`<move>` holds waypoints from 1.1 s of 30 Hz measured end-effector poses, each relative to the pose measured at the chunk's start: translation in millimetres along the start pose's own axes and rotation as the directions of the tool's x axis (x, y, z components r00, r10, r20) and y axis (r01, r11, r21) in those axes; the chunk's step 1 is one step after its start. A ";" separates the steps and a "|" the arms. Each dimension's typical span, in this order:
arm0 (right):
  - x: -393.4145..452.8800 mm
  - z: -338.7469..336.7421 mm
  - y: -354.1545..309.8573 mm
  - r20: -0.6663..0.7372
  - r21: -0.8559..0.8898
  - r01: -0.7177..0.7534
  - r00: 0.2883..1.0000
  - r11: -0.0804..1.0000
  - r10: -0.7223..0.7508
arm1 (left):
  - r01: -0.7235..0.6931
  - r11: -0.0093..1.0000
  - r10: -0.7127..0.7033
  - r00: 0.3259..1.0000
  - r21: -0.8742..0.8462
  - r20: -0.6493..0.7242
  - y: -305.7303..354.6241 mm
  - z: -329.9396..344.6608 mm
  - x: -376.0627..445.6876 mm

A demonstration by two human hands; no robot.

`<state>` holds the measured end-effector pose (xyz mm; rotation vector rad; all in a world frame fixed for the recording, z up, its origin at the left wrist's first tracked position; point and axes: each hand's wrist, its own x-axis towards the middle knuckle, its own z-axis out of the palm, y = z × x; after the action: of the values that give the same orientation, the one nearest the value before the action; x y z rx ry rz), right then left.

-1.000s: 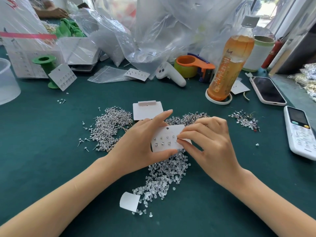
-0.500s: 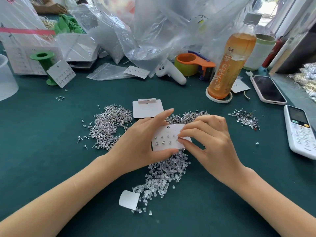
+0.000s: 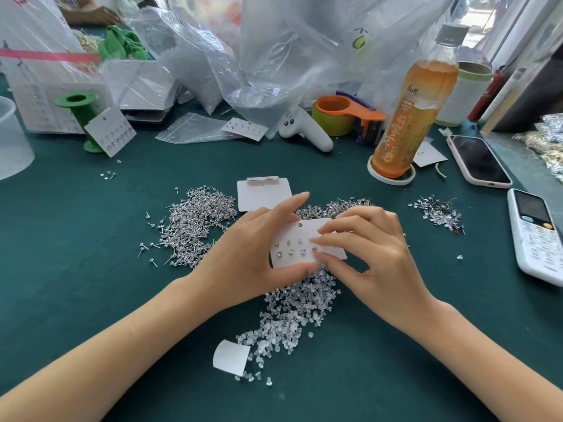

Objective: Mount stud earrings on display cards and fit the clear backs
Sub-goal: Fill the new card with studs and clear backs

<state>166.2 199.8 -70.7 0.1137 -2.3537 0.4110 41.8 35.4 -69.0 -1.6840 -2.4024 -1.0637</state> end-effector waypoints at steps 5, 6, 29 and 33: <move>5.3 -10.9 -11.4 0.059 0.256 -0.463 0.884 0.849 0.465 | -0.028 1.000 0.027 0.998 -0.008 -0.049 0.8 -2.8 0.7; 7.4 -12.5 -13.9 0.121 0.315 -0.551 0.831 0.773 0.543 | -0.039 0.999 0.038 0.997 -0.007 -0.061 1.2 -3.1 1.1; 14.7 -14.4 -27.8 0.673 0.495 -0.856 0.487 0.149 0.556 | -0.235 0.955 0.255 0.962 0.180 -0.095 8.9 -5.4 2.7; 12.6 -10.9 -28.1 0.640 0.540 -0.832 0.505 0.129 0.579 | -0.257 0.948 0.280 0.953 0.185 -0.113 9.4 -5.0 3.5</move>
<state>169.8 177.3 -47.4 -0.6582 -2.0614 2.1475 46.5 37.4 -59.0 -1.7524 -2.0404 -0.8774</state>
